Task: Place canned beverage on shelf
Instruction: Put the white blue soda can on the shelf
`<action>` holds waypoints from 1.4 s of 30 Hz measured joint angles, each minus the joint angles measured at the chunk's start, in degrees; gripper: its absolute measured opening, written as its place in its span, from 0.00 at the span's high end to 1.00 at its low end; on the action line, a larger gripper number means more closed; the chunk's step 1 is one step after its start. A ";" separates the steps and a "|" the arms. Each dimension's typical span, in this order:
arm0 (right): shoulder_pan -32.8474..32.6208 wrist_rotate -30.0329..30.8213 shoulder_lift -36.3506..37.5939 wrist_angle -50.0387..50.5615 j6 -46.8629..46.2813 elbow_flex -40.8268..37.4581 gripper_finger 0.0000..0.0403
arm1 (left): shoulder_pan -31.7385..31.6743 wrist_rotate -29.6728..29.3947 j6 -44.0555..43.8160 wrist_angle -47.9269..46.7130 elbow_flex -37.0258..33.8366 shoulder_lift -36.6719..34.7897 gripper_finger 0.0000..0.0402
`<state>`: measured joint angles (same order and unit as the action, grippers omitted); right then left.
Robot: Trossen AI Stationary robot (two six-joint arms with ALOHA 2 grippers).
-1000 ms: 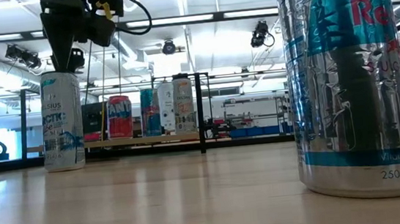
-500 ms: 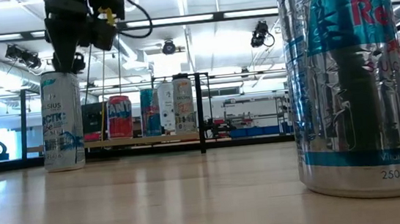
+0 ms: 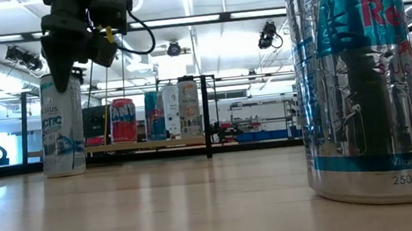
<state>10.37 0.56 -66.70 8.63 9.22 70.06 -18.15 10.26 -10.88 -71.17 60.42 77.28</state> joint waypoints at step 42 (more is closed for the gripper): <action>0.00 0.00 0.00 3.93 -0.03 0.00 0.46 | -0.09 5.07 6.59 -2.72 4.52 0.07 0.33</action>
<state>10.37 0.56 -66.70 12.56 9.19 70.06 -18.24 15.34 -4.29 -73.89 64.94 77.35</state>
